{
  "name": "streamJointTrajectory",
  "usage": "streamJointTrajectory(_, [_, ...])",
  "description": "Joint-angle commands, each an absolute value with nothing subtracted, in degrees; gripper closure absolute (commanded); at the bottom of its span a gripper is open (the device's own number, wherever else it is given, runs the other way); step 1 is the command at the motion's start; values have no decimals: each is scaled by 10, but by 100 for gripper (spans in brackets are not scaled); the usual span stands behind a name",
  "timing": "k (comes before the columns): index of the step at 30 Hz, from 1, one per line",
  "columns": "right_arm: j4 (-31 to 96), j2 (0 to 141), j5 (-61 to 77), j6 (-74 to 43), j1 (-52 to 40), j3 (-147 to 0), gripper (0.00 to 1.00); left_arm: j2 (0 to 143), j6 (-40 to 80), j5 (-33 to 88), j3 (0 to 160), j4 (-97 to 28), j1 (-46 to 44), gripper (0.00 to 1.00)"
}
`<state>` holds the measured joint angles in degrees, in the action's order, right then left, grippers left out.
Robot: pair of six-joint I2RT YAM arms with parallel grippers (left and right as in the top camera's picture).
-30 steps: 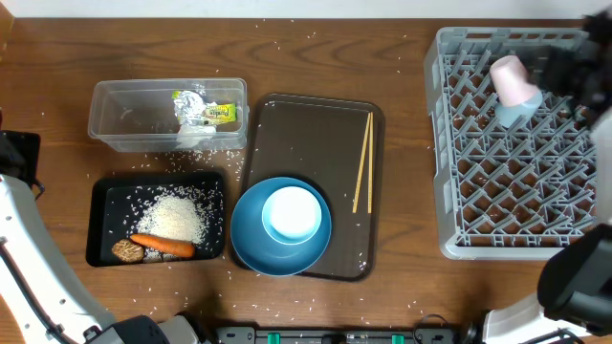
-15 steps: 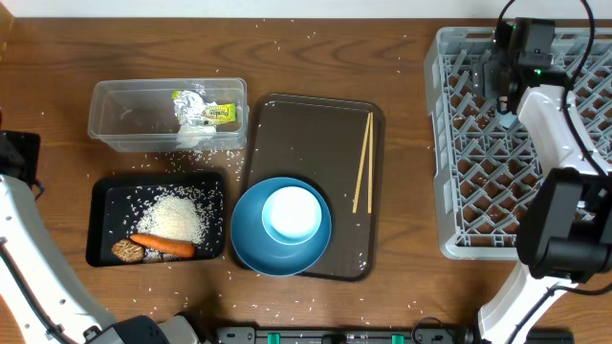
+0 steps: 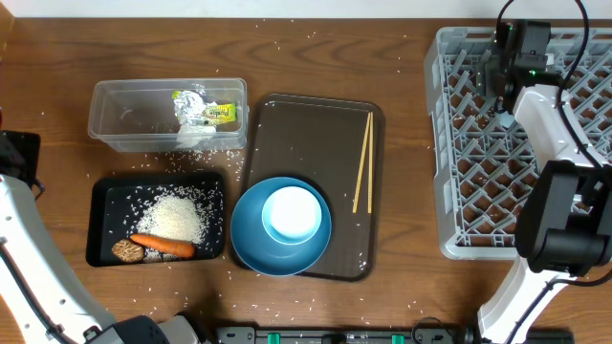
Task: Sort waste into correct bins and load items into the dishwasher rack
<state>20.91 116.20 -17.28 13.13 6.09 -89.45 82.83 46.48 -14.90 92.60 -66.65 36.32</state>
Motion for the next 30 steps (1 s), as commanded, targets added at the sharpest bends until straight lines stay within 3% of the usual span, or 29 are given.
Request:
streamJointTrajectory(1, [199, 1174, -140, 139, 61, -895, 7, 830, 464, -147, 929, -668, 366, 2])
streamJointTrajectory(8, [193, 1178, -150, 138, 61, -895, 18, 830, 464, -147, 929, -668, 366, 2])
streamJointTrajectory(13, [199, 1178, -181, 138, 61, -895, 19, 830, 464, -147, 929, -668, 366, 2])
streamJointTrajectory(18, [202, 1173, -209, 140, 60, -900, 32, 830, 464, -147, 929, -668, 366, 2])
streamJointTrajectory(30, [201, 1069, -212, 130, 81, -904, 32, 830, 464, -147, 929, -668, 366, 2])
